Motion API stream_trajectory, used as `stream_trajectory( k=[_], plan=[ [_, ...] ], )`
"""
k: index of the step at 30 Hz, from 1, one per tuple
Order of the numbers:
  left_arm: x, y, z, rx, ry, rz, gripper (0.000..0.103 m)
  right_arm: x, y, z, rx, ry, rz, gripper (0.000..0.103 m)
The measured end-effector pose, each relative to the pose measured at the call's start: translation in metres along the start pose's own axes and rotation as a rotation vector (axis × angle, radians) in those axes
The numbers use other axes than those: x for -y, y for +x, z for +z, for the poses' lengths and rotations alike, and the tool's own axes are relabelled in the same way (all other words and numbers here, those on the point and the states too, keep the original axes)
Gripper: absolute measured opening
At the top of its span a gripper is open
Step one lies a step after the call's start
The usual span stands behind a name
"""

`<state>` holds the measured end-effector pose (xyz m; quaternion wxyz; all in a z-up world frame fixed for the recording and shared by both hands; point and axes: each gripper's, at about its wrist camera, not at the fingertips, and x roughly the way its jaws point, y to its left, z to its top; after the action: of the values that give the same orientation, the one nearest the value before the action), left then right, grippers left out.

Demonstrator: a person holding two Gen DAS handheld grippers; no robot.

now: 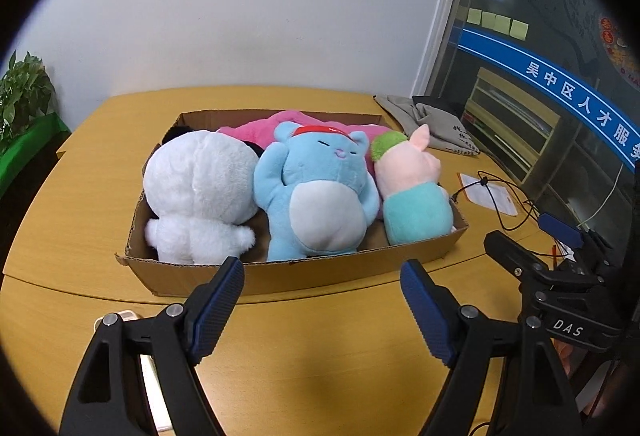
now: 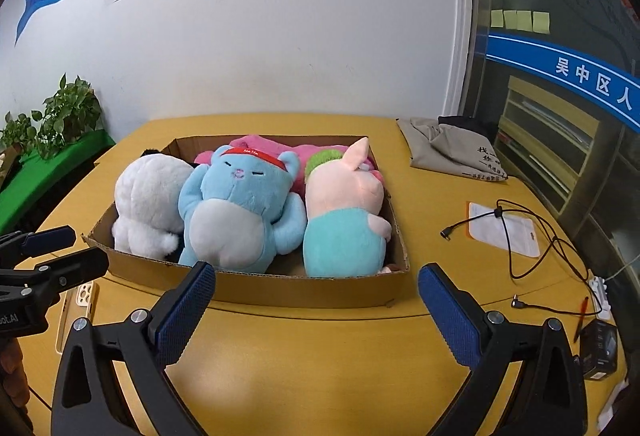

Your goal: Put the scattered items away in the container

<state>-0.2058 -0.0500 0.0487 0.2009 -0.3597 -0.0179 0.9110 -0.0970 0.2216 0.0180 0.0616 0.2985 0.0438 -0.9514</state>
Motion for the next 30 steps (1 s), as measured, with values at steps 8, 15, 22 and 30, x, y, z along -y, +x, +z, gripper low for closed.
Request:
stream_trajectory(
  k=[8, 15, 22, 30],
  plan=[
    [0.006, 0.0, -0.001, 0.004, -0.002, -0.003, 0.08, 0.004, -0.003, -0.001, 0.004, -0.007, -0.009, 0.103],
    [0.013, 0.0, -0.001, 0.002, 0.015, -0.011, 0.08, 0.01, -0.002, -0.004, -0.005, -0.002, -0.02, 0.103],
    [0.017, 0.001, 0.0, 0.0, 0.025, -0.02, 0.08, 0.012, -0.003, -0.005, -0.009, 0.005, -0.016, 0.103],
    [0.014, 0.0, -0.005, -0.005, 0.02, -0.018, 0.08, 0.012, -0.002, -0.01, -0.017, 0.008, -0.015, 0.103]
  ],
)
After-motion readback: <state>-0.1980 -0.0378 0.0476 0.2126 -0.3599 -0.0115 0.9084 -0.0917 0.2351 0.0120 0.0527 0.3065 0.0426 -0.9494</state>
